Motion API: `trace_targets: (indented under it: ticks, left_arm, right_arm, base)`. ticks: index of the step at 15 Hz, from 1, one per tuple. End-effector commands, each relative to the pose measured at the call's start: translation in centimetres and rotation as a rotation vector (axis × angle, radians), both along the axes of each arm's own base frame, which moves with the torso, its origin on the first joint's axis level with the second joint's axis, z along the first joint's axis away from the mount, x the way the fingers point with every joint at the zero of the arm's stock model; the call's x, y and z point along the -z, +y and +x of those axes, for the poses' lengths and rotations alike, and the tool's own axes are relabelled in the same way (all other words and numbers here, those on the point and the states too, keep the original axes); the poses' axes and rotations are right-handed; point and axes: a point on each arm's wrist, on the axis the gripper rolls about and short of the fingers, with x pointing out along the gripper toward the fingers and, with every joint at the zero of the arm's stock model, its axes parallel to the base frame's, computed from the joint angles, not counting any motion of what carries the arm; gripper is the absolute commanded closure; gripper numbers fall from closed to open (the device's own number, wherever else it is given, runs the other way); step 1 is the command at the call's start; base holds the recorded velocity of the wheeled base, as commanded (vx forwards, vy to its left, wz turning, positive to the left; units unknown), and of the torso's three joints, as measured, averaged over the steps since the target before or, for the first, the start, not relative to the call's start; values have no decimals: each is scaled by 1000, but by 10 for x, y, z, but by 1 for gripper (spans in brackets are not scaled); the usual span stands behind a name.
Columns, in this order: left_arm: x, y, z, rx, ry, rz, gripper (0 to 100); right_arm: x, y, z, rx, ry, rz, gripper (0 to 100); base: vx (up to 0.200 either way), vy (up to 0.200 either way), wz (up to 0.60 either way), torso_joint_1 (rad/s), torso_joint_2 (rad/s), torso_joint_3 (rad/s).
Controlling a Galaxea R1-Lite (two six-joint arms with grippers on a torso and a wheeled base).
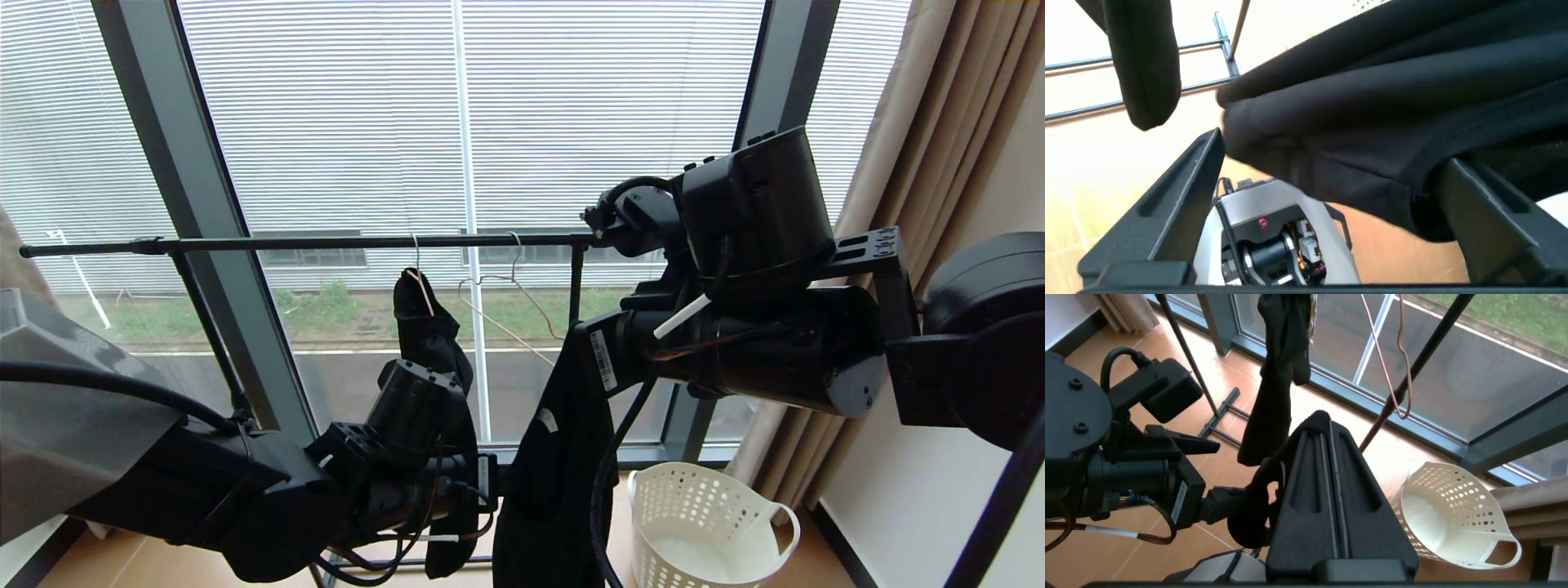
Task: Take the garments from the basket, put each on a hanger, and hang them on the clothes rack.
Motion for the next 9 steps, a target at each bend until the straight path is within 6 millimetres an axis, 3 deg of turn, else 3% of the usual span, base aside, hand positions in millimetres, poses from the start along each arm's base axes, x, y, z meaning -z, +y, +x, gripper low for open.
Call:
trace_targets:
  ticks: [1,5,9]
  left_arm:
    - [-1,0,-1,0,-2,-3,100]
    - [-4,2,-1,-10,-14,-3,100]
    - [-32,22,1,-78,-91,-40,100]
  right_arm:
    - [-2,-1,-1,-1,-4,2,100]
    - [-1,-3,1,6,-3,-3,100]
    - [6,-23,21,56,-33,-111,100]
  base:
    - [0,0,0,0,0,0]
    - [0,0,0,0,0,0]
    - [0,0,0,0,0,0]
